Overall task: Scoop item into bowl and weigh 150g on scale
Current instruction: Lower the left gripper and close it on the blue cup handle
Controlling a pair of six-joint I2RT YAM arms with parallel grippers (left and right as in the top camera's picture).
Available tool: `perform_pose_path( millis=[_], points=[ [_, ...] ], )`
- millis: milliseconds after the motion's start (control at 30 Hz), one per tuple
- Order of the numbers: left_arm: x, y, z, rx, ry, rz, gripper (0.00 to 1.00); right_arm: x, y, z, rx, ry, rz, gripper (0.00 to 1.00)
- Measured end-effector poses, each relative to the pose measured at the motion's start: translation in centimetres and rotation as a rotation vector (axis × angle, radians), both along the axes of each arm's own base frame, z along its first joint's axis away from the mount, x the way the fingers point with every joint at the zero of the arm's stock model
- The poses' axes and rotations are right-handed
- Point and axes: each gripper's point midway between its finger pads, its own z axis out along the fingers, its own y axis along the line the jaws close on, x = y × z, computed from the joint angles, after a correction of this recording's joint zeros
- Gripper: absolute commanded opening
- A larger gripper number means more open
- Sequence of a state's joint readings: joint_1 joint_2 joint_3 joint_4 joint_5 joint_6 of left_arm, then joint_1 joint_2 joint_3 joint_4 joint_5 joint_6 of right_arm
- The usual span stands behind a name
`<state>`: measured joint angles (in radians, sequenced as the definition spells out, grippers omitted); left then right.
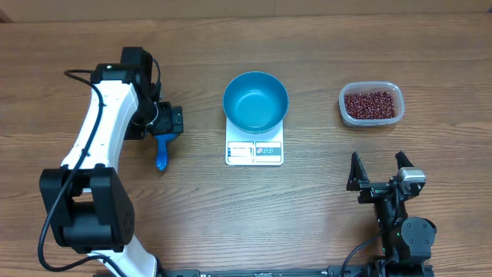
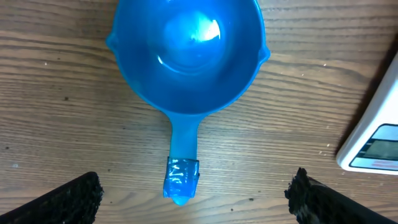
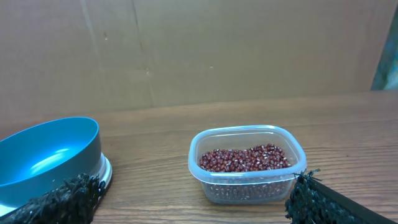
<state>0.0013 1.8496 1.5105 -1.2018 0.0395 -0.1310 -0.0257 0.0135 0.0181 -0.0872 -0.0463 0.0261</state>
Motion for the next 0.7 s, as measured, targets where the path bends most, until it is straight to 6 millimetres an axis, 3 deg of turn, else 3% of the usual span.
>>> perform_pose_path(
  millis=[333,700],
  points=[
    [-2.2,1.4,0.7,-0.043,-0.078,0.054,1.00,0.0,0.0,0.0,0.000,0.000,0.000,1.00],
    [-1.9,1.5,0.4,-0.053,-0.098,0.058,1.00,0.0,0.0,0.0,0.000,0.000,0.000,1.00]
  ],
)
